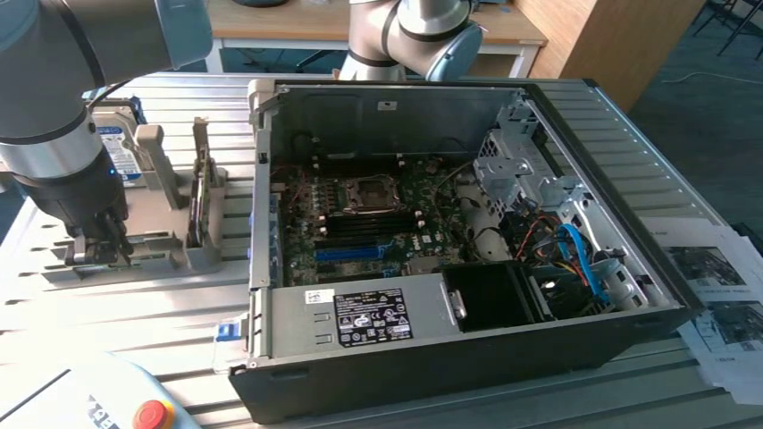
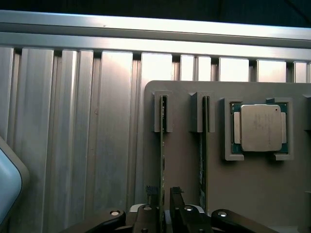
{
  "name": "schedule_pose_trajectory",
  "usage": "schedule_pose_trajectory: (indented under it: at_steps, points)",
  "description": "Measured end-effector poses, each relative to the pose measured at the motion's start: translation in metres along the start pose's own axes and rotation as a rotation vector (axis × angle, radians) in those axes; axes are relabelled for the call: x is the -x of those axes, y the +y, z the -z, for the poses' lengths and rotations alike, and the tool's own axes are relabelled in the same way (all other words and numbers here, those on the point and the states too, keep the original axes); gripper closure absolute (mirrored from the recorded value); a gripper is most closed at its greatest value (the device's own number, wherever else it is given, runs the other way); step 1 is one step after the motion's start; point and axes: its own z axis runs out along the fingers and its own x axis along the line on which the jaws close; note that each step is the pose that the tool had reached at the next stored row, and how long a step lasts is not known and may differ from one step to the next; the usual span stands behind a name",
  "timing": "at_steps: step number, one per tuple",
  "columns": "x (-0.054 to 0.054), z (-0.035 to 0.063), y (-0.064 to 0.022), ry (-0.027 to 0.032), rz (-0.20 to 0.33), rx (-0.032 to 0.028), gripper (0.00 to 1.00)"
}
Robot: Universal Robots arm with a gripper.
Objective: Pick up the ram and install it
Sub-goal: 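Pick up the ram and move it above insertion slot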
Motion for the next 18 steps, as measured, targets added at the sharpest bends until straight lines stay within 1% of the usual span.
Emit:
schedule_pose_trajectory:
  at_steps: [18]
  points:
    - [0.0000, 0.0000, 0.0000, 0.0000, 0.000, -0.0001, 0.76]
